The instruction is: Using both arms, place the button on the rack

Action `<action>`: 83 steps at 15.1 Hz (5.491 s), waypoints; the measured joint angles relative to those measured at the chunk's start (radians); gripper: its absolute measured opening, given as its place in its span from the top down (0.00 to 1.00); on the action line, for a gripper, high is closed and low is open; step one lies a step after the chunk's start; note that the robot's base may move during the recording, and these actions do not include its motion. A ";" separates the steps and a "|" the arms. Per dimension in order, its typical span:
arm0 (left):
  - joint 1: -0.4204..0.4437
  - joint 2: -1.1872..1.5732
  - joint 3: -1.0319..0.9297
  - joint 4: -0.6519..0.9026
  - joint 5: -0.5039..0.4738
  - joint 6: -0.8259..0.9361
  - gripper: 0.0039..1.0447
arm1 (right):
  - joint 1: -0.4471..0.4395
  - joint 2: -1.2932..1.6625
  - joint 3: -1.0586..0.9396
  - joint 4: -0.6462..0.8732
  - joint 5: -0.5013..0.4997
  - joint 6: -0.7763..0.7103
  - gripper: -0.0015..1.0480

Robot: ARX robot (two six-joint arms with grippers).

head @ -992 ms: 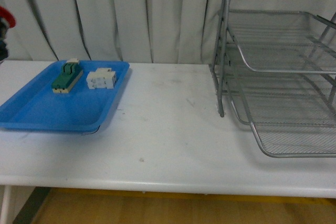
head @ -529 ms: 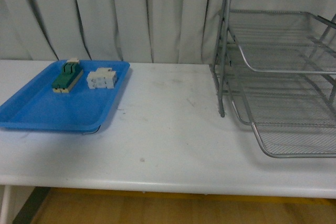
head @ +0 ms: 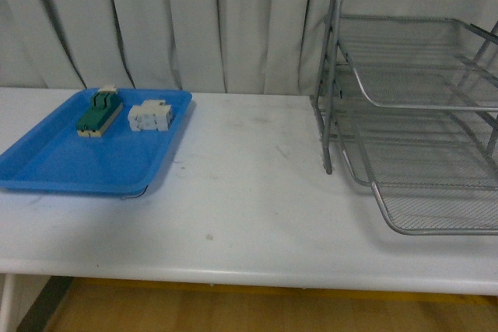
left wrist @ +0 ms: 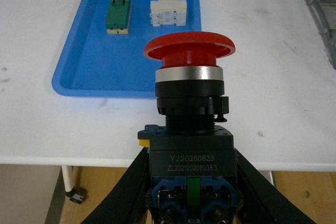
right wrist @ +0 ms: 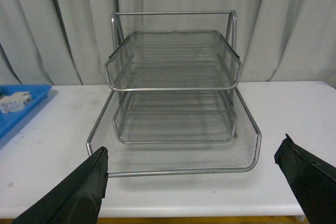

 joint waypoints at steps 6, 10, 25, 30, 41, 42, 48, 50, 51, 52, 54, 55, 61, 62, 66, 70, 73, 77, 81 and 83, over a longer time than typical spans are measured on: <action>-0.019 0.001 -0.027 0.020 -0.008 -0.024 0.65 | 0.000 0.000 0.000 0.000 0.000 0.000 0.06; -0.027 -0.011 -0.051 0.022 -0.006 -0.053 0.66 | 0.000 0.000 0.000 0.001 0.001 0.000 0.06; -0.441 0.714 0.521 0.121 0.003 -0.067 0.66 | 0.000 0.000 0.000 0.001 0.003 0.000 0.06; -0.458 0.766 0.557 0.087 0.021 -0.042 0.66 | 0.000 0.000 0.000 0.001 0.003 0.000 0.06; -0.435 1.063 0.851 -0.087 0.035 -0.016 0.65 | 0.000 0.000 0.000 0.001 0.003 0.000 0.06; -0.430 1.073 0.870 -0.092 0.044 -0.034 0.54 | 0.000 0.000 0.000 0.001 0.003 0.000 0.06; -0.415 1.060 0.879 -0.074 0.085 -0.110 0.07 | 0.000 0.000 0.000 0.001 0.003 0.000 0.06; -0.406 1.014 0.864 -0.064 0.096 -0.130 0.06 | 0.000 0.000 0.000 0.001 0.003 0.000 0.06; -0.395 0.986 0.860 -0.057 0.110 -0.139 0.06 | 0.000 0.000 0.000 0.001 0.003 0.000 0.06; -0.378 0.951 0.846 -0.049 0.122 -0.153 0.06 | 0.000 0.000 0.000 0.000 0.003 0.000 0.06; -0.332 0.917 0.828 -0.046 0.133 -0.167 0.06 | 0.000 0.000 0.000 0.001 0.003 0.000 0.06; -0.294 0.911 0.818 -0.047 0.136 -0.184 0.06 | 0.000 0.000 0.000 0.001 0.003 0.000 0.06; -0.090 0.567 0.513 0.095 0.172 -0.232 0.06 | 0.000 0.000 0.000 0.001 0.003 0.000 0.06; -0.080 0.504 0.451 0.095 0.169 -0.215 0.06 | 0.000 0.000 0.000 0.001 0.003 0.000 0.06; 0.003 0.154 -0.032 0.633 -0.018 0.005 0.35 | 0.000 0.000 0.000 0.000 0.002 0.000 0.06; 0.208 -0.413 -0.319 0.329 0.165 0.061 0.83 | 0.000 0.000 0.000 0.000 0.002 0.000 0.06; 0.204 -0.694 -0.394 0.233 0.180 0.065 0.99 | 0.000 0.000 0.000 0.001 0.002 0.000 0.06; 0.204 -0.763 -0.454 0.209 0.179 0.065 0.99 | 0.000 0.000 0.000 0.000 0.002 0.000 0.06; 0.204 -0.828 -0.487 0.171 0.179 0.065 0.99 | 0.000 0.000 0.000 0.000 0.002 0.000 0.06; 0.204 -0.957 -0.502 0.027 0.180 0.065 0.99 | 0.000 0.000 0.000 0.000 0.002 0.000 0.06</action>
